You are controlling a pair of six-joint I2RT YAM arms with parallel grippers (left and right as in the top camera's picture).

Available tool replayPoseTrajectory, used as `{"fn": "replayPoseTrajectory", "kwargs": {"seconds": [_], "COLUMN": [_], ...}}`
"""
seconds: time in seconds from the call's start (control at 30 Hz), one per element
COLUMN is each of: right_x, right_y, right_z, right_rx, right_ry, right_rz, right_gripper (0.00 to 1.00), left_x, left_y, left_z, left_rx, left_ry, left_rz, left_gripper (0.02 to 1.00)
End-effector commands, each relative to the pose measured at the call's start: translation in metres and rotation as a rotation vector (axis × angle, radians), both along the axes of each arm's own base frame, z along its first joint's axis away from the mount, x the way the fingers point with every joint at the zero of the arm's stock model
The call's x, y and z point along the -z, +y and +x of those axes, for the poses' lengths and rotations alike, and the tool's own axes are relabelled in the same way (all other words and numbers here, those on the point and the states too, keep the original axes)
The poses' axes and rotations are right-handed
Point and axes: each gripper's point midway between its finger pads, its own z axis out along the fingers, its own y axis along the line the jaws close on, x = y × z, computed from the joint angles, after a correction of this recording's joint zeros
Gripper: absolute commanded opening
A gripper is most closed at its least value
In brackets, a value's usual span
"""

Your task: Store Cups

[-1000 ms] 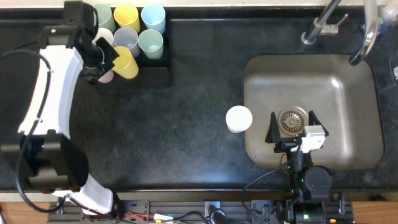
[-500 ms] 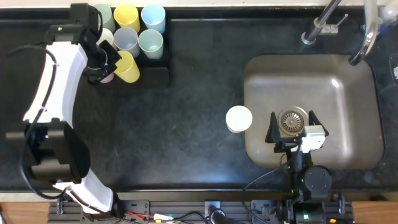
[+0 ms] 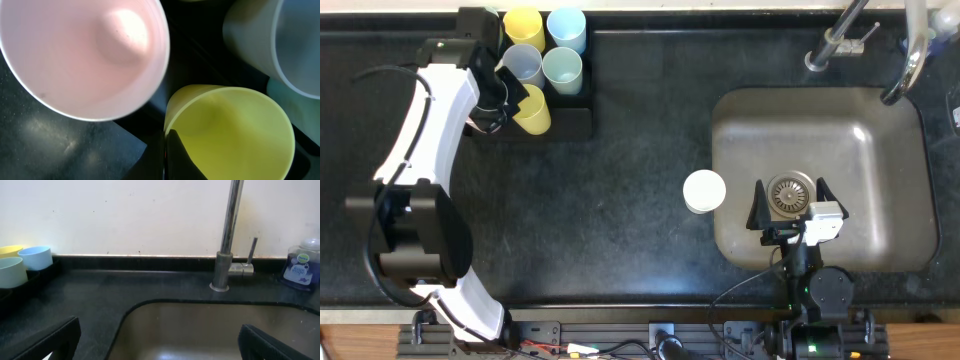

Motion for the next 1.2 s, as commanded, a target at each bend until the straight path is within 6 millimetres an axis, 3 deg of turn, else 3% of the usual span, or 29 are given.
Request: {"fn": "replayPoseTrajectory", "kwargs": {"seconds": [0.03,0.63,0.77,1.0,1.03,1.07,1.1,1.2], "right_x": [0.003,0.003,0.003,0.003,0.003,0.003,0.003,0.003], "right_y": [0.001,0.001,0.001,0.001,0.001,0.001,0.001,0.001], "right_z": [0.000,0.000,0.000,0.000,0.000,0.000,0.000,0.000], "right_rx": [-0.005,-0.005,-0.005,-0.005,-0.005,-0.005,-0.005,-0.005], "right_ry": [-0.002,-0.002,-0.002,-0.002,-0.002,-0.002,-0.002,-0.002], "right_rz": [-0.001,-0.001,-0.001,-0.001,-0.001,-0.001,-0.001,-0.001], "right_gripper": [0.998,0.993,0.996,0.998,0.996,0.998,0.998,0.998], "left_x": [0.001,-0.001,-0.001,-0.001,-0.001,-0.001,-0.002,-0.014], "left_y": [0.010,0.017,0.016,0.014,0.014,0.014,0.013,0.010], "left_z": [-0.004,0.001,0.001,0.001,0.001,0.001,0.000,-0.002], "left_rx": [-0.061,-0.081,-0.079,-0.074,-0.074,-0.074,-0.072,-0.069], "left_ry": [0.013,-0.010,-0.011,-0.011,-0.011,-0.011,-0.012,-0.034], "left_rz": [0.044,0.083,0.082,0.083,0.083,0.082,0.078,0.056], "left_gripper": [0.036,0.040,0.248,0.443,0.546,0.910,0.998,0.998]}}
